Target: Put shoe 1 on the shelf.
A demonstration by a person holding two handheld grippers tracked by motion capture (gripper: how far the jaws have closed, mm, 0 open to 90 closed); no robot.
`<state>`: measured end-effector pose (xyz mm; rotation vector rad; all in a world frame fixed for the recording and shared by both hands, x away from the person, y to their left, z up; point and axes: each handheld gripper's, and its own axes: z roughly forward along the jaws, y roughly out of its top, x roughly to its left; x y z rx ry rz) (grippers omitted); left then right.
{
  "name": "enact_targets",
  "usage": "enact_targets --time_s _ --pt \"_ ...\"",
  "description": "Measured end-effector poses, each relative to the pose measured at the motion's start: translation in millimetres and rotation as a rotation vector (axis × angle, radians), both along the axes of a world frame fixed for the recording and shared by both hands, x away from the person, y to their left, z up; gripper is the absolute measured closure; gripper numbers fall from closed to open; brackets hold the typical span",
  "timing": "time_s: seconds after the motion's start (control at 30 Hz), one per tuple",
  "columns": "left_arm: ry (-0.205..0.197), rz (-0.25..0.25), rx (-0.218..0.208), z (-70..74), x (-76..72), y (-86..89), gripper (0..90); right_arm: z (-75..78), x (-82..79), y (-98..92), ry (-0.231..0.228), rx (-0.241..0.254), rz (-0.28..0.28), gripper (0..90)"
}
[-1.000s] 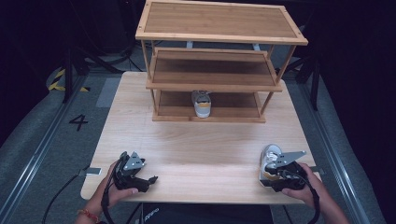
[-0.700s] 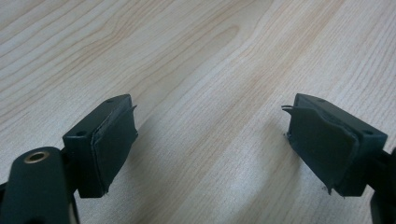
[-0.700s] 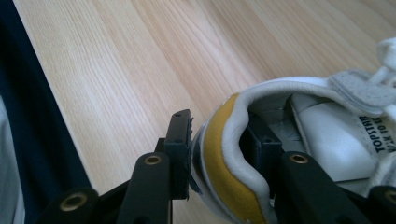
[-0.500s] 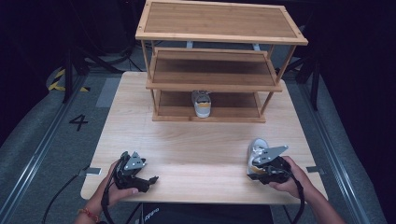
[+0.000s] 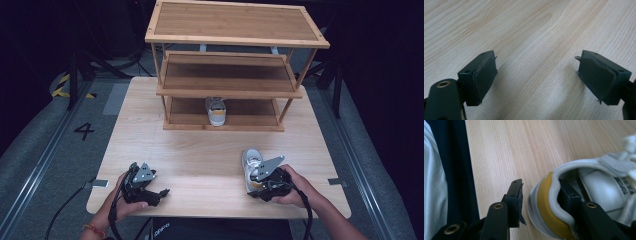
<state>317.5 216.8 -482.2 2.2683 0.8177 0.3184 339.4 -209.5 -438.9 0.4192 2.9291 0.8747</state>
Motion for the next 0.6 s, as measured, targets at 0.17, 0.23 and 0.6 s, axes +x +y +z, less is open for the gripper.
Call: enact_targets --time_s 0.17,0.23,0.6 --pt "0.0 0.0 -0.002 -0.2 -0.3 -0.2 15.5 3.0 -3.0 -7.6 0.032 -0.027 -0.035 58.0" --pt "0.0 0.001 0.0 0.0 -0.1 0.0 15.5 3.6 -3.8 -10.8 0.037 -0.047 -0.063 55.6" --pt "0.001 -0.001 0.002 0.1 0.4 0.1 15.4 5.6 -2.7 -8.3 0.017 -0.019 -0.058 70.3"
